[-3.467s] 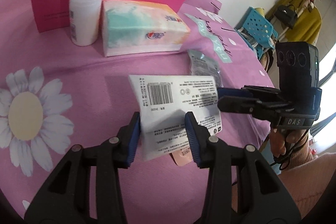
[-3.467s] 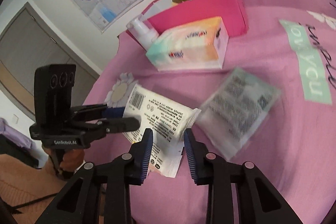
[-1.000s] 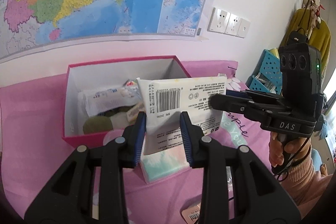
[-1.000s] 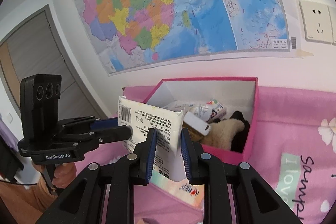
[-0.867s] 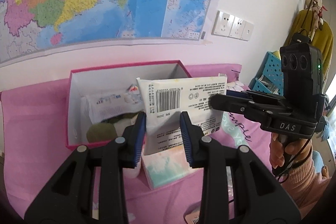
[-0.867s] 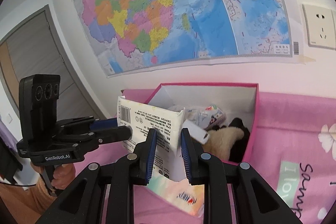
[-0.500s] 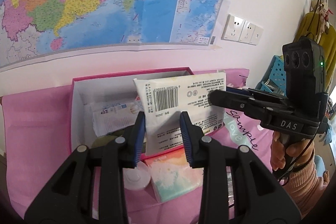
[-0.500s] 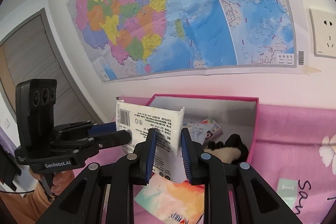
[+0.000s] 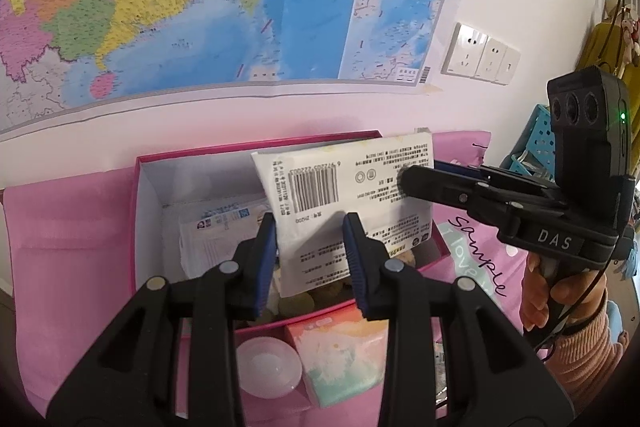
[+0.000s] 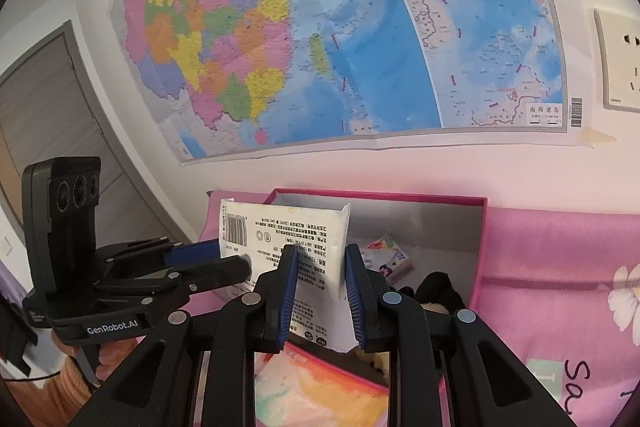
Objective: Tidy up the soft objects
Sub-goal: 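Lower the white paper packet into the pink box and open the left tool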
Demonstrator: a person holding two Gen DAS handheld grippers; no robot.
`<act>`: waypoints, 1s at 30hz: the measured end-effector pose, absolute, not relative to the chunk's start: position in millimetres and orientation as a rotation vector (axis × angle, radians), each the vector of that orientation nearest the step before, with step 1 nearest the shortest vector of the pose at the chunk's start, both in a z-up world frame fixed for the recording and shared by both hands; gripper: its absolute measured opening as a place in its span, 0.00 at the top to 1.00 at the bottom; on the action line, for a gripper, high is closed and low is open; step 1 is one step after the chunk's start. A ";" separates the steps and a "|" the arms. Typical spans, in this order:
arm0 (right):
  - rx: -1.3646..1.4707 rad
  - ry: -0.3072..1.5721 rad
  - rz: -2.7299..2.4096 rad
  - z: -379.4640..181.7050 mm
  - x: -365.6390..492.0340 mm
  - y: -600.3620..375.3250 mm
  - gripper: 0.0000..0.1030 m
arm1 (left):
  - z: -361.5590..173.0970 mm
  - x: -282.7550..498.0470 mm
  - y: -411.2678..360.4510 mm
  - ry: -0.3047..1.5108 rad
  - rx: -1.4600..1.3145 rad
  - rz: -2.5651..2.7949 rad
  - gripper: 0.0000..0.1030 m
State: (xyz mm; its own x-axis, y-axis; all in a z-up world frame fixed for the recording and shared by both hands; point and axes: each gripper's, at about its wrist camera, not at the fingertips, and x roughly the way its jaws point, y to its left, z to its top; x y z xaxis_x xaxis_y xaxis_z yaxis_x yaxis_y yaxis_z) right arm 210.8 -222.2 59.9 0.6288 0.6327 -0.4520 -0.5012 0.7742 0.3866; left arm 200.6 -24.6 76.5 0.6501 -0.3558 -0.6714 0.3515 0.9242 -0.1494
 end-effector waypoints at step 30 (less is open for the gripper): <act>0.285 0.671 0.595 41.1 259.1 -216.8 0.77 | 58.6 244.7 -28.9 0.851 0.002 -0.345 0.66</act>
State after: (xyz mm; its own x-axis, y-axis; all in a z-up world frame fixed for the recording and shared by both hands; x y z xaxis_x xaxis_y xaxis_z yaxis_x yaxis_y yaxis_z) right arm 259.1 -216.8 41.1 0.6266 0.5999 -0.4974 -0.4223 0.7979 0.4302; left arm 244.7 -28.9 58.6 0.6073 -0.2975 -0.7367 0.2990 0.9446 -0.1350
